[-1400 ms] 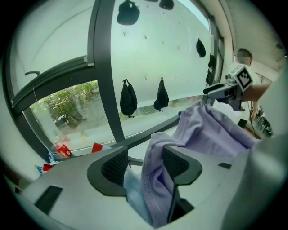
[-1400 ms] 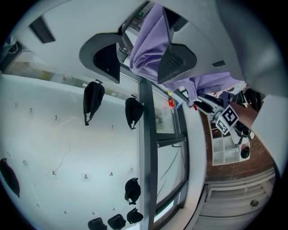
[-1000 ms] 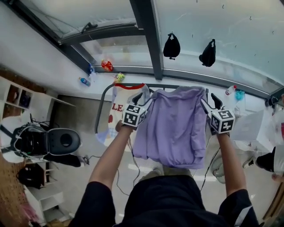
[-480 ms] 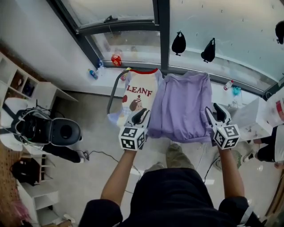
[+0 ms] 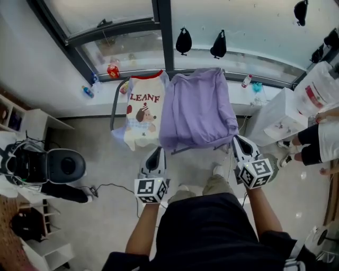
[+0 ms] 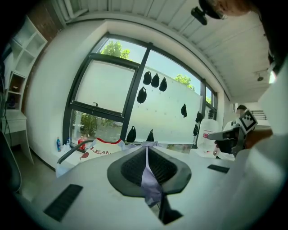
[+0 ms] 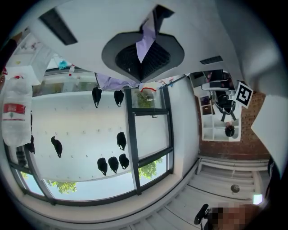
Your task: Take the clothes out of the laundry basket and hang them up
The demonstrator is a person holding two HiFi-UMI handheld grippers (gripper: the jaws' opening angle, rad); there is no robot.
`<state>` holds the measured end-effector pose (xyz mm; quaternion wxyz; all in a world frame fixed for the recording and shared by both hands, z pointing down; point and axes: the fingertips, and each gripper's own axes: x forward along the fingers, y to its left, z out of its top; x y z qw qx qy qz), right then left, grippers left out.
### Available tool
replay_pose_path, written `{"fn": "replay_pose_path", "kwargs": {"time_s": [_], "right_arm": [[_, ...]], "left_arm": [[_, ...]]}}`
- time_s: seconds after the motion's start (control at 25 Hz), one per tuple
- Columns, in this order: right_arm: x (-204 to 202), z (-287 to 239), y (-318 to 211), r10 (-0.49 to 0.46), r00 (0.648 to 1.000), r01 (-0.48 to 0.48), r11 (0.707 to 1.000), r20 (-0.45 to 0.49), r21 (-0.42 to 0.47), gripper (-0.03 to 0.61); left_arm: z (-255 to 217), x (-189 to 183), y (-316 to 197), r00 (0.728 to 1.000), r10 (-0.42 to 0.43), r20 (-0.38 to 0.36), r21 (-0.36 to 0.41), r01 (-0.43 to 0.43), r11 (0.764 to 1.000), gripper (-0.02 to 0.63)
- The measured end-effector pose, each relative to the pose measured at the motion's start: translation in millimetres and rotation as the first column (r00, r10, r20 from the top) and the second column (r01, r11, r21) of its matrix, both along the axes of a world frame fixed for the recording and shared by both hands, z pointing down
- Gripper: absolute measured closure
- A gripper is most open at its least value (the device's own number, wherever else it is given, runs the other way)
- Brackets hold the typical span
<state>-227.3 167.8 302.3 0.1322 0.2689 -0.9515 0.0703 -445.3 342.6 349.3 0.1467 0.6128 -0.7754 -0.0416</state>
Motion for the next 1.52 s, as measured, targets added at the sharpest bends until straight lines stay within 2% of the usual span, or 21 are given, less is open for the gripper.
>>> {"fn": "replay_pose_path", "kwargs": {"time_s": [0.24, 0.6, 0.92, 1.32, 1.52], "right_arm": [[25, -23, -1, 0.024, 0.999, -0.026, 0.997, 0.023, 0.070, 0.578], [70, -28, -1, 0.069, 0.997, -0.071, 0.995, 0.034, 0.064, 0.580], [90, -14, 4, 0.080, 0.996, -0.081, 0.996, 0.024, 0.046, 0.580], [83, -18, 23, 0.070, 0.998, -0.069, 0.994, -0.002, 0.085, 0.581], [72, -21, 23, 0.086, 0.996, -0.086, 0.991, 0.007, 0.098, 0.581]], "left_arm": [[-12, 14, -12, 1.000, 0.012, 0.001, 0.038, -0.012, 0.999, 0.601], [-37, 51, -45, 0.994, 0.073, 0.076, 0.032, -0.075, 0.997, 0.601], [-33, 65, -47, 0.993, 0.077, 0.091, -0.003, -0.077, 0.997, 0.603], [-26, 64, -24, 0.991, 0.091, 0.099, 0.006, -0.092, 0.996, 0.603], [-23, 49, -17, 0.990, 0.089, 0.112, 0.002, -0.090, 0.996, 0.603]]}}
